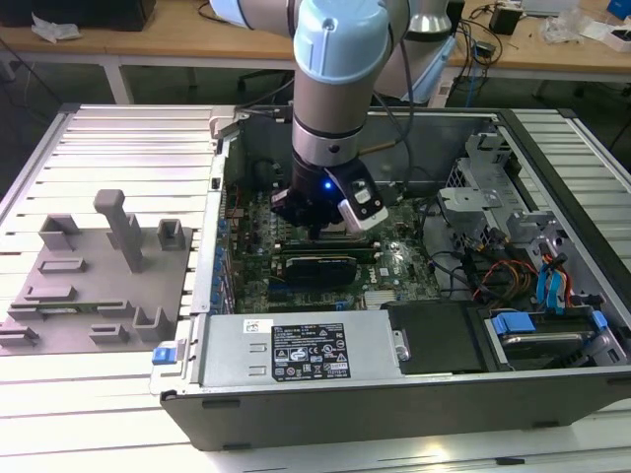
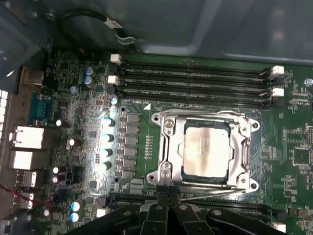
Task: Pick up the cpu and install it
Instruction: 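Install the second cpu locking lever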
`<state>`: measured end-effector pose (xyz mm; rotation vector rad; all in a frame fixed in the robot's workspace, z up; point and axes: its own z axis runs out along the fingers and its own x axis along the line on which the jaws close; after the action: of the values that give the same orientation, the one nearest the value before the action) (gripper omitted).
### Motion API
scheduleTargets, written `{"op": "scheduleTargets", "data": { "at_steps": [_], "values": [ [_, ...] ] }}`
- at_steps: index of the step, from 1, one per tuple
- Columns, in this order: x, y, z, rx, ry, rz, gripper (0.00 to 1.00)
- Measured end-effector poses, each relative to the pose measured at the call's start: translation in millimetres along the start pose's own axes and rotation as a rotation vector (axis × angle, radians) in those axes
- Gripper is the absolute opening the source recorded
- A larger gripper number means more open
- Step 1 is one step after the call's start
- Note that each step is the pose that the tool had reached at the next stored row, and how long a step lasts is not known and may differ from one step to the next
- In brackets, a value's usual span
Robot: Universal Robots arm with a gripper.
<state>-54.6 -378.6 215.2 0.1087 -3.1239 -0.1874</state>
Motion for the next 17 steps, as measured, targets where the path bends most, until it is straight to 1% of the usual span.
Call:
{"op": "scheduleTargets", "data": {
  "at_steps": [2,4,7,9,12,15,17],
  "values": [
    [0.2,-2.2,-0.2,-0.0009,-0.0002,0.000,0.11],
    [0.6,-3.8,-0.2,-0.0057,-0.0004,0.000,0.11],
    [2.1,-6.0,0.4,-0.0185,-0.0013,0.000,0.11],
    [4.0,-7.4,1.2,-0.0302,-0.0021,-0.001,0.11],
    [7.1,-8.9,3.2,-0.0536,-0.0036,-0.001,0.11],
    [8.0,-9.2,5.6,-0.0675,-0.0047,-0.001,0.11],
    [8.5,-9.6,8.7,-0.0738,-0.0051,-0.001,0.11]
  ]
}}
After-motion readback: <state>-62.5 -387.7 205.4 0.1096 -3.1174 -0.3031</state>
